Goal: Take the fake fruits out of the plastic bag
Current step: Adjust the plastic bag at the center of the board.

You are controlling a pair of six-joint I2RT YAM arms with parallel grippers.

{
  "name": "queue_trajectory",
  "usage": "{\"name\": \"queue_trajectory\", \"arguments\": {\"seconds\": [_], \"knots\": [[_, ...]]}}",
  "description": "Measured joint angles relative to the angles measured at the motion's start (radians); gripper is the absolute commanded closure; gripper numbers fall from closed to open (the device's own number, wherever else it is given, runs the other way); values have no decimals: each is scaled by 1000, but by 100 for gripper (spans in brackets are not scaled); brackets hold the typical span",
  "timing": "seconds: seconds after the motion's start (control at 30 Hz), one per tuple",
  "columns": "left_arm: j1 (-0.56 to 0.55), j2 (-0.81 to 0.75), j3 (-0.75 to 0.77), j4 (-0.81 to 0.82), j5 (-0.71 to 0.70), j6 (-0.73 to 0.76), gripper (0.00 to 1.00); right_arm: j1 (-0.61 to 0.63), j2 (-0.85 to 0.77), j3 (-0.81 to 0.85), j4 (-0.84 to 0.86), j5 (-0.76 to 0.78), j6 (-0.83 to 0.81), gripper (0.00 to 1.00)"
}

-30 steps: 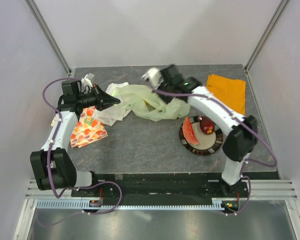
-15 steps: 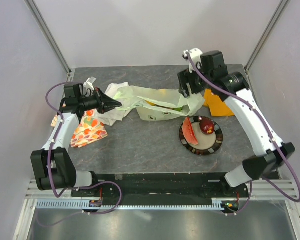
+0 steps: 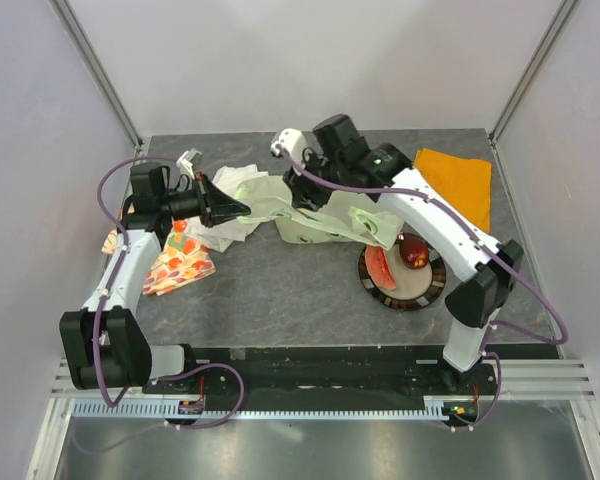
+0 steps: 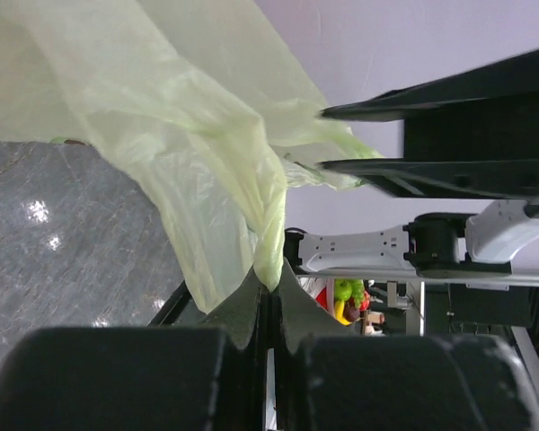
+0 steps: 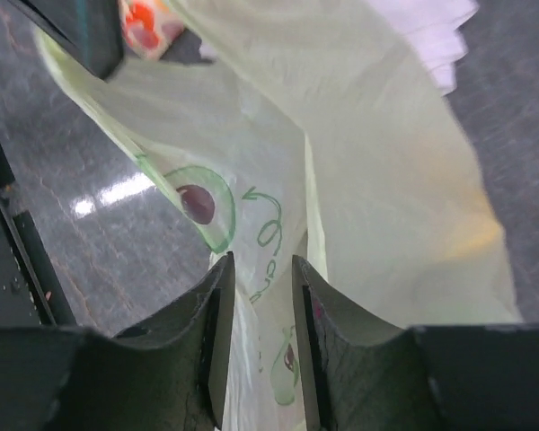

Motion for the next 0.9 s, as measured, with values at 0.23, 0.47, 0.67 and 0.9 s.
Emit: {"name": "queue_trajectory", "arguments": {"seconds": [0.23,0.47,0.67,0.9], "knots": [[0,-22,0,37,73,-6,98,25,111,-85,-26,63,-5,67],[0,-41,0,40,108,-6,98,55,135,-153,-10,182,-5,68],[0,-90,-4,-24,131,57,98,18,203,-184,82,429,-20,68],[-22,-134,-7,-298,82,319,98,-134,234,-185,155,502,-18,56]]}}
